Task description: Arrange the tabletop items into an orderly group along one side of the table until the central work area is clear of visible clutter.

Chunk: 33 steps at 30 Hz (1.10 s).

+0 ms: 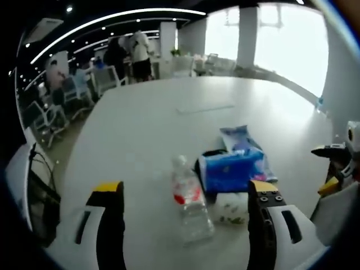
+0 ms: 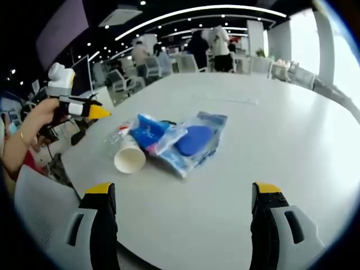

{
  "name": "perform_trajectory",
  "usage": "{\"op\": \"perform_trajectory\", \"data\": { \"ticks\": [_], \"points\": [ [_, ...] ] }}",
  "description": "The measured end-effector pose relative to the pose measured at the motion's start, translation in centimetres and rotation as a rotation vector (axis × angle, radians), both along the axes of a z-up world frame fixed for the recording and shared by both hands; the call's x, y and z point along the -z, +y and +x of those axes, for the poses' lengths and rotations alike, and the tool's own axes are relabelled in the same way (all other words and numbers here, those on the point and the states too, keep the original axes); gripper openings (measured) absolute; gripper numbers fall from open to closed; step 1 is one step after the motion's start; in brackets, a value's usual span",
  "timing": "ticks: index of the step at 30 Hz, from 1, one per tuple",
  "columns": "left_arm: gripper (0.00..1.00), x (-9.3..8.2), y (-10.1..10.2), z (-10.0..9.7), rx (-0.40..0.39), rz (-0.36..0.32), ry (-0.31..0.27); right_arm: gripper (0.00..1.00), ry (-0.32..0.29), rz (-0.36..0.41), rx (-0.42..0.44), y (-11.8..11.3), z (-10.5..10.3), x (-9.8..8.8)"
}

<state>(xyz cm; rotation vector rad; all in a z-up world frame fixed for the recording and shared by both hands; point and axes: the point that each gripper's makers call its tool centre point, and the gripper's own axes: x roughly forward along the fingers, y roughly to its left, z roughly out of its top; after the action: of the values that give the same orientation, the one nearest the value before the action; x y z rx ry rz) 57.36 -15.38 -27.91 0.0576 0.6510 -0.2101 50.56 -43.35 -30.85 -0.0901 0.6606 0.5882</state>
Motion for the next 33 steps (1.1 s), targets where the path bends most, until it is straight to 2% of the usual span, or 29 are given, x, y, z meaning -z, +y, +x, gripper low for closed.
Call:
{"op": "perform_trajectory", "data": {
  "ticks": [4, 9, 14, 20, 23, 28, 30, 33],
  "points": [
    [0.84, 0.4, 0.0, 0.6, 0.013, 0.022, 0.016, 0.99, 0.007, 0.001, 0.001, -0.1, -0.1, 0.1],
    [0.81, 1.6, 0.3, 0.9, 0.007, 0.047, 0.073, 0.99, 0.011, 0.002, 0.003, -0.1, -0.2, 0.2],
    [0.78, 2.0, -0.1, 1.5, 0.024, 0.055, 0.073, 0.97, 0.008, 0.015, 0.018, -0.2, 0.0, 0.0],
    [0.75, 3.3, -0.6, 1.8, 0.025, 0.053, 0.12, 0.98, 0.015, 0.006, 0.021, -0.3, -0.1, 0.2],
    [0.73, 3.6, -0.8, 2.1, 0.011, 0.025, 0.129, 0.97, 0.008, 0.005, 0.036, -0.5, 0.0, 0.0],
    [0.62, 4.0, -0.6, 2.7, -0.027, -0.021, 0.153, 0.97, 0.004, 0.008, 0.047, -0.6, 0.0, -0.2],
    [0.6, 4.4, -0.7, 2.9, -0.03, -0.03, 0.177, 0.97, 0.001, 0.004, 0.049, -0.6, 0.0, -0.3],
    [0.58, 5.1, -0.6, 2.5, -0.012, 0.007, 0.231, 0.96, 0.001, 0.013, 0.05, -0.6, 0.0, -0.4]
  ]
}}
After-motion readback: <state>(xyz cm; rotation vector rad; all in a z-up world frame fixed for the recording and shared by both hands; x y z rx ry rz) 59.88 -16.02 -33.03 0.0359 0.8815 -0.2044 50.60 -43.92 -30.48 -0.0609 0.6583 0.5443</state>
